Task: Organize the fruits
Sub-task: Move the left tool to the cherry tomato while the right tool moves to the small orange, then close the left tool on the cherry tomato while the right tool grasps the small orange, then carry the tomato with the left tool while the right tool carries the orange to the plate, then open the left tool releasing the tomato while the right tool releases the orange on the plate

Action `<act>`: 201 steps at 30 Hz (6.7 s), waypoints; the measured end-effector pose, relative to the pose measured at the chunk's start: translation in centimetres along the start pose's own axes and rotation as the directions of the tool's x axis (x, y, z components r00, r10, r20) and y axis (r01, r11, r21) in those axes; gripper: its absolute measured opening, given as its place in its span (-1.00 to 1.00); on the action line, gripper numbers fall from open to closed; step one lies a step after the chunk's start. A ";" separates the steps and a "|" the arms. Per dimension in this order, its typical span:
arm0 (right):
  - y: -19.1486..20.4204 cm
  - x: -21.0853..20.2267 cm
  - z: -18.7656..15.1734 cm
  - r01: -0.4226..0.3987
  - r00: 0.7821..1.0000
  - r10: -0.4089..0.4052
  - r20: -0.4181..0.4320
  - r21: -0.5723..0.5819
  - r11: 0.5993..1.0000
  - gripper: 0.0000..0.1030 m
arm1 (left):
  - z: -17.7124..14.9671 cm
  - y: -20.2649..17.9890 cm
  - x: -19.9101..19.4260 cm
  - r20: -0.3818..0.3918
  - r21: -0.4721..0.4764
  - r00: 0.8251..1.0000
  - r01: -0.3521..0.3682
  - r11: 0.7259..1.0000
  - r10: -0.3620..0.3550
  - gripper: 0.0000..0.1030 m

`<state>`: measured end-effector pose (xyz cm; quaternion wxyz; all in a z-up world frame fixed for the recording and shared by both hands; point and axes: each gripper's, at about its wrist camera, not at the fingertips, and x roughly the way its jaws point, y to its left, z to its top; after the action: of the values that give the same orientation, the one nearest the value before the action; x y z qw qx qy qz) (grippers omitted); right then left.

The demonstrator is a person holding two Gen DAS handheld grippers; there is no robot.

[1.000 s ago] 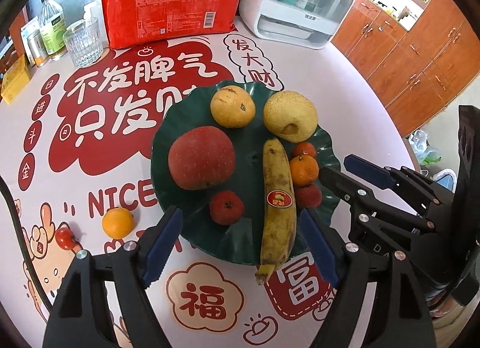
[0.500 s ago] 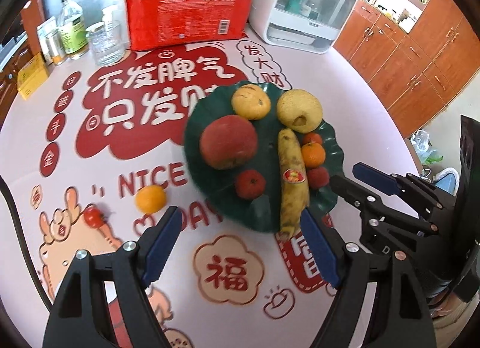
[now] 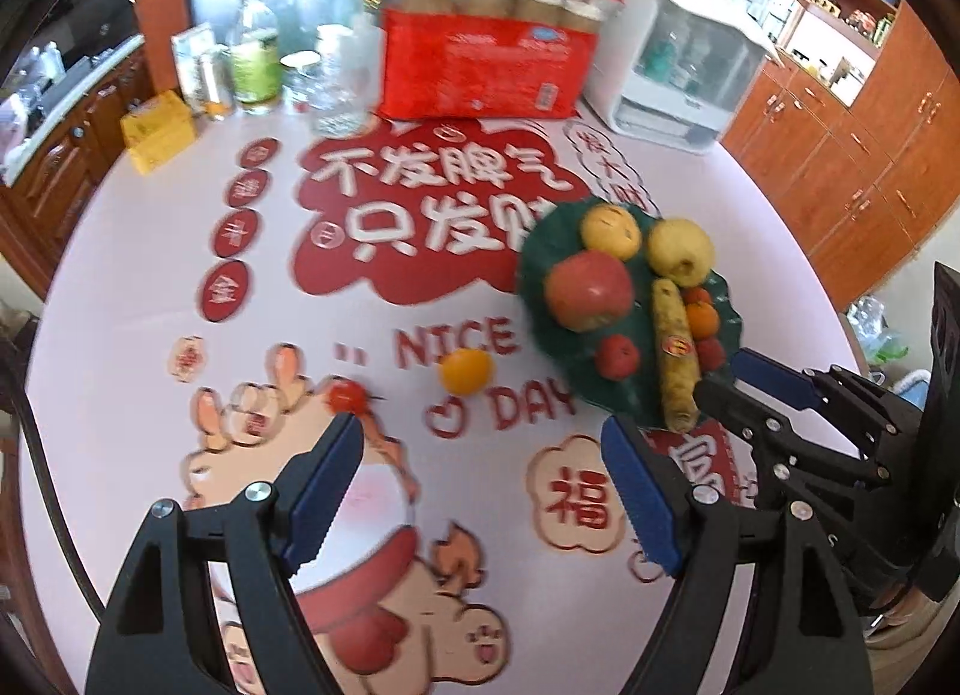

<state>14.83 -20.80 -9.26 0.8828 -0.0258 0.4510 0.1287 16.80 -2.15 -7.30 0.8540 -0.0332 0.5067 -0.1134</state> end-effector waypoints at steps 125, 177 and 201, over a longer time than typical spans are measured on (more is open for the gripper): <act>-8.1 -4.7 12.1 0.054 0.988 -0.063 0.141 0.064 0.996 -0.29 | 13.7 -10.0 4.8 0.064 0.259 0.998 -0.011 0.966 -0.006 -0.49; -7.6 8.2 4.7 0.040 0.992 -0.045 -0.116 -0.039 0.998 0.04 | 10.6 -10.5 17.5 -0.166 0.189 0.982 -0.058 0.980 0.090 0.58; -4.3 -0.9 1.5 0.082 0.995 -0.078 -0.059 0.069 0.994 0.12 | 3.5 -7.6 3.5 -0.029 0.126 0.996 -0.083 0.989 0.088 0.70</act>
<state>16.60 -24.93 -7.98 0.8746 -0.0162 0.4786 0.0762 20.26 -10.57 -7.31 0.8497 0.0438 0.5141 -0.1086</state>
